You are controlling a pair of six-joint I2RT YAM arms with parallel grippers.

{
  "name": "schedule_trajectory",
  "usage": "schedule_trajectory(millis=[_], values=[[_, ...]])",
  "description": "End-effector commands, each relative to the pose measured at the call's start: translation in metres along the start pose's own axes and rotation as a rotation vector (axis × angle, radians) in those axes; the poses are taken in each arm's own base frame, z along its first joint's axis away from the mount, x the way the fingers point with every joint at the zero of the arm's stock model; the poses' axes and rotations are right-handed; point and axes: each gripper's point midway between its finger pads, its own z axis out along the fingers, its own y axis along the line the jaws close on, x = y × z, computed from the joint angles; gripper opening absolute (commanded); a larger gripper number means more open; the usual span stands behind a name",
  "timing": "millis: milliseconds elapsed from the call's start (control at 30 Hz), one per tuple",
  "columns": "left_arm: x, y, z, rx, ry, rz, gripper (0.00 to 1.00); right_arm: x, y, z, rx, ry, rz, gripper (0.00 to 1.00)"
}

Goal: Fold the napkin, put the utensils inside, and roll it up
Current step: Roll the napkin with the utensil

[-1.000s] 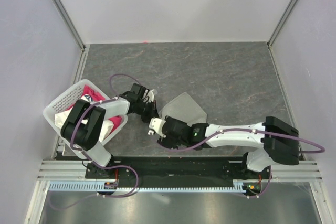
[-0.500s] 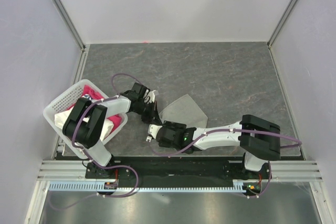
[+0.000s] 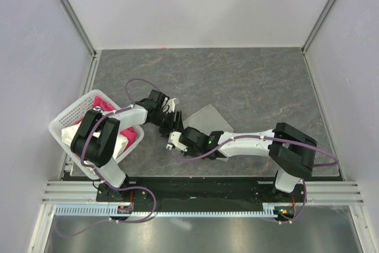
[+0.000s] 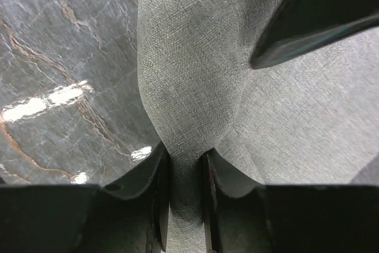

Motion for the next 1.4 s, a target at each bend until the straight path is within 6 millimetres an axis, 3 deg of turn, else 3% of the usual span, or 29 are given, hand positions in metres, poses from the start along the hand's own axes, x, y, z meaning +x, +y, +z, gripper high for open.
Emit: schedule_trajectory(millis=[0,267,467,700,733,967,1033,1367], values=[[-0.039,-0.006,-0.028,-0.056,-0.157,0.037,0.68,-0.001,0.016,0.002,-0.166,0.01,0.071,0.27],[-0.07,0.01,-0.061,-0.158,-0.359,0.004,0.75,-0.003,0.021,0.0,-0.354,-0.001,0.171,0.26],[-0.069,0.02,-0.075,-0.181,-0.465,-0.032,0.76,-0.013,0.021,-0.009,-0.474,-0.047,0.233,0.25],[-0.05,-0.017,-0.07,0.064,-0.49,0.124,0.76,-0.025,0.021,-0.019,-0.679,-0.107,0.341,0.25],[-0.048,-0.02,-0.071,0.078,-0.494,0.137,0.76,-0.027,0.014,-0.018,-0.69,-0.117,0.365,0.25],[-0.019,-0.016,-0.054,0.134,-0.465,0.132,0.76,-0.033,0.013,-0.019,-0.901,-0.136,0.462,0.25],[-0.014,-0.014,-0.05,0.137,-0.458,0.126,0.76,-0.035,0.005,-0.017,-0.93,-0.158,0.488,0.24],[-0.011,-0.012,-0.041,0.142,-0.444,0.139,0.71,-0.023,0.003,0.0,-1.091,-0.124,0.563,0.23]])
